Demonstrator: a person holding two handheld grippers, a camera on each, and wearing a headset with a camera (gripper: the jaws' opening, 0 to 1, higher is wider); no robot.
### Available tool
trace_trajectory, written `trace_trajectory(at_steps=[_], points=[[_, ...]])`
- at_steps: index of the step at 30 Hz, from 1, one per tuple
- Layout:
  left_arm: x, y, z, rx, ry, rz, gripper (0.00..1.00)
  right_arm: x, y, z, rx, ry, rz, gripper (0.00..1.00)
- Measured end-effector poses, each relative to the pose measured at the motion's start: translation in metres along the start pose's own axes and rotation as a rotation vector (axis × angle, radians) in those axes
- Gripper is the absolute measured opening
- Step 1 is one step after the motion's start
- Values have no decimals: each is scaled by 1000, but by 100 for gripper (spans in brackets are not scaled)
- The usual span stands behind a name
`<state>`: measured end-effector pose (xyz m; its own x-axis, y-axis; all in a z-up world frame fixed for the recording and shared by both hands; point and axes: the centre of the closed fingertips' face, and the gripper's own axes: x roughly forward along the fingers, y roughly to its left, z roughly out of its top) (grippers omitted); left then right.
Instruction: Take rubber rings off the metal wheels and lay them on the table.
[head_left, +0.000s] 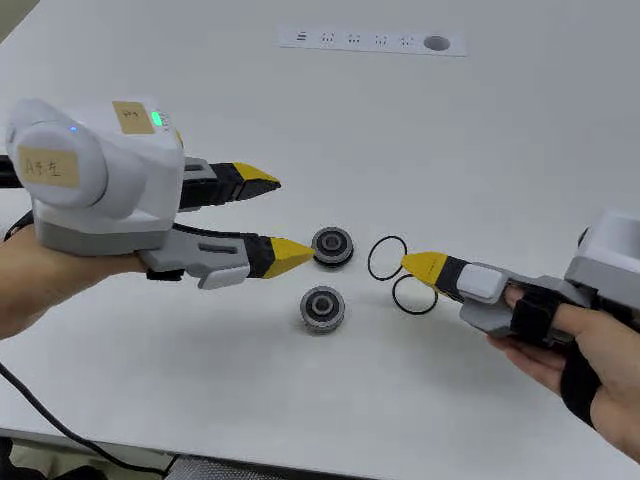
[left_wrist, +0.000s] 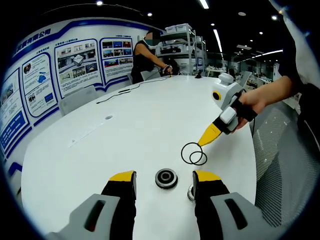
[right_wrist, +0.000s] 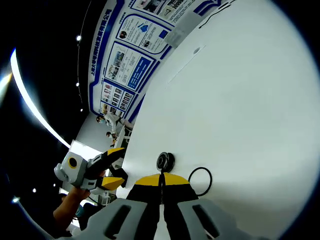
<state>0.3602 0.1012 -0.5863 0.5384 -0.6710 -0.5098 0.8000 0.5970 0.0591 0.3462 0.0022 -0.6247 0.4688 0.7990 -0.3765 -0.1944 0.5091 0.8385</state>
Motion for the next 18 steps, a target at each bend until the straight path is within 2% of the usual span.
trace_trajectory(at_steps=[4,10,16,18], points=[[9,3,-6,2,19,-4,46,-3,-7,-2,8,14,-31,1],[21,3,-8,11,29,-23,45,-4,-20,-10,1,43,-81,1],[28,3,-8,9,25,-30,43,-6,-29,-9,1,42,-116,2],[31,3,-9,-17,22,-40,42,-7,-31,-9,8,45,-126,2]])
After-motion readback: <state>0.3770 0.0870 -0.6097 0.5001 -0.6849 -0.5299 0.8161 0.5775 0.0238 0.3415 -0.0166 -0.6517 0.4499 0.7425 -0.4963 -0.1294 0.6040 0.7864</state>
